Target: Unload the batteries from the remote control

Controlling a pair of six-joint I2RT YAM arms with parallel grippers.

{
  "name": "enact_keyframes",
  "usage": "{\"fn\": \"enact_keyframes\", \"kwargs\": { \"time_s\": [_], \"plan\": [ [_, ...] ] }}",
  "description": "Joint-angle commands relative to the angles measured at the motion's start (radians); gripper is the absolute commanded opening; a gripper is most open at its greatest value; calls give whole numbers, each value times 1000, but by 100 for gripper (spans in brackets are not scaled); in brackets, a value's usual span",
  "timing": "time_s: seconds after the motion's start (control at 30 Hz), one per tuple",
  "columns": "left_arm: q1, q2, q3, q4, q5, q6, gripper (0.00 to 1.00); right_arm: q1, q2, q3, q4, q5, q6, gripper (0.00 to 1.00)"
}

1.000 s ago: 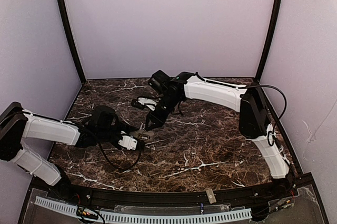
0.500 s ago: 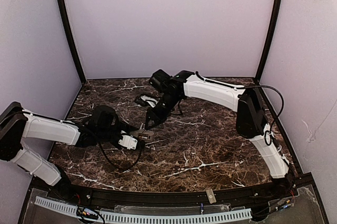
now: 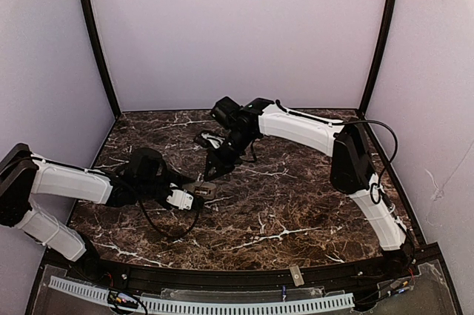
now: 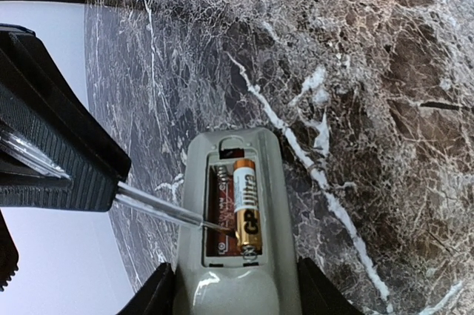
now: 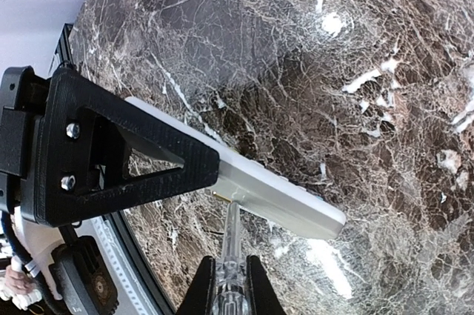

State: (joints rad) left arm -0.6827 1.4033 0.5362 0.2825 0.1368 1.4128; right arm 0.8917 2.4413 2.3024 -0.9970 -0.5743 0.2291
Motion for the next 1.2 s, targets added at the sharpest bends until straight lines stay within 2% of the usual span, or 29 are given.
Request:
{"fn": "enact_keyframes", "kwargs": {
  "time_s": [0.0, 0.63, 0.73, 1.0, 1.17],
  "plan": [
    [-15, -53, 27, 52, 64, 77, 0, -30, 52, 15, -14, 13, 71, 0],
    [-18, -57, 21, 56, 42, 112, 0, -39, 45, 28, -23, -74, 117, 0],
    [-18, -65, 17, 55, 47, 119, 0, -32, 21, 26, -13, -73, 38, 0],
    [-18, -99, 7, 44, 134, 93, 0, -26, -135, -96, 27, 57, -253, 0],
    [-18, -106, 7, 52, 167, 66, 0, -16, -177, -146, 40, 66, -390, 0]
  ]
}}
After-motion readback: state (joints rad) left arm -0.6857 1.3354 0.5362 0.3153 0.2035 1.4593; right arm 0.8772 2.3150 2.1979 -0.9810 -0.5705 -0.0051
